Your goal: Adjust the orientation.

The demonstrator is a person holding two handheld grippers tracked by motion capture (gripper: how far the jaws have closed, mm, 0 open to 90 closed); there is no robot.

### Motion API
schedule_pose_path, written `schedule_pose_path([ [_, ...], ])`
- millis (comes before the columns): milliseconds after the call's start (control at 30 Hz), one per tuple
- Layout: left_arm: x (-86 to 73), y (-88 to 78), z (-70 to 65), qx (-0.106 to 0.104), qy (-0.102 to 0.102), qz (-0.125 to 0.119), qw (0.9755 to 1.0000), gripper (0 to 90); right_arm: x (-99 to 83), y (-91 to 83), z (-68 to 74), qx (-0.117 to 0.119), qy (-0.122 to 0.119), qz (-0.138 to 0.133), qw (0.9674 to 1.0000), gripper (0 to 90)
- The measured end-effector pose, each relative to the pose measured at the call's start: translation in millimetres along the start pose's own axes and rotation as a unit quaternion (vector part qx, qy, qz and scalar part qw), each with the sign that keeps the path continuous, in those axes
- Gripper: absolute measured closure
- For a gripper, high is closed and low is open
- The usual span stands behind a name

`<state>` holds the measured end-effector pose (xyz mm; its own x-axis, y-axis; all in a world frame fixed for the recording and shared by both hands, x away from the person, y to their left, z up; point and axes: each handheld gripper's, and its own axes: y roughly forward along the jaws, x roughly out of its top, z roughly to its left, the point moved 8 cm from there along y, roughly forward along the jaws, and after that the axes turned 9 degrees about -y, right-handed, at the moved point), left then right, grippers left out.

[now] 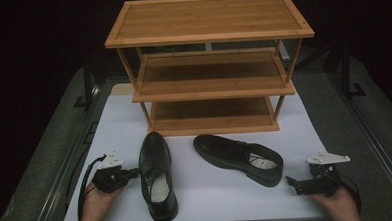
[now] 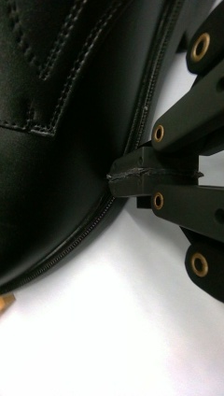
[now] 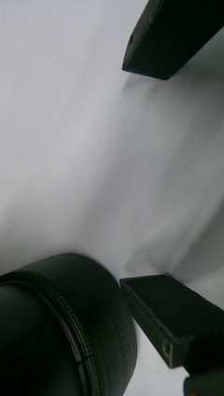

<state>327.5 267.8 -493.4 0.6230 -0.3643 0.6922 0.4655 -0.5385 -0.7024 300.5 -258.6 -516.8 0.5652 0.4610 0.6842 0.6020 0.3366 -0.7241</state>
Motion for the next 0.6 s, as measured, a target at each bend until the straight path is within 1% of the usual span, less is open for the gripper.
schedule_pose_path([
  [200,11.7,13.7,-6.1,-0.001,0.013,0.001,0.9999,90.0,0.0,0.0,0.0,0.0,0.0,0.0,1.0,0.0],
  [267,14.0,16.3,-8.3,0.005,0.022,0.002,0.9997,90.0,0.0,0.0,0.0,0.0,0.0,-0.001,1.0,0.0],
  [333,14.2,16.3,-8.9,0.005,0.023,0.0,0.9997,90.0,0.0,0.0,0.0,0.0,0.0,-0.001,1.0,0.0],
  [400,13.1,13.7,-9.9,-0.011,0.016,-0.003,0.9998,90.0,0.0,0.0,0.1,0.0,0.0,-0.001,1.0,0.0],
  [433,11.6,12.0,-10.9,-0.015,0.013,-0.005,0.9998,90.0,0.1,0.0,-0.1,0.0,-0.001,-0.002,1.0,0.0],
  [600,-6.3,-1.4,-23.5,-0.037,0.004,0.005,0.9993,90.0,-0.1,-0.1,0.2,0.0,0.001,-0.001,1.0,0.0],
])
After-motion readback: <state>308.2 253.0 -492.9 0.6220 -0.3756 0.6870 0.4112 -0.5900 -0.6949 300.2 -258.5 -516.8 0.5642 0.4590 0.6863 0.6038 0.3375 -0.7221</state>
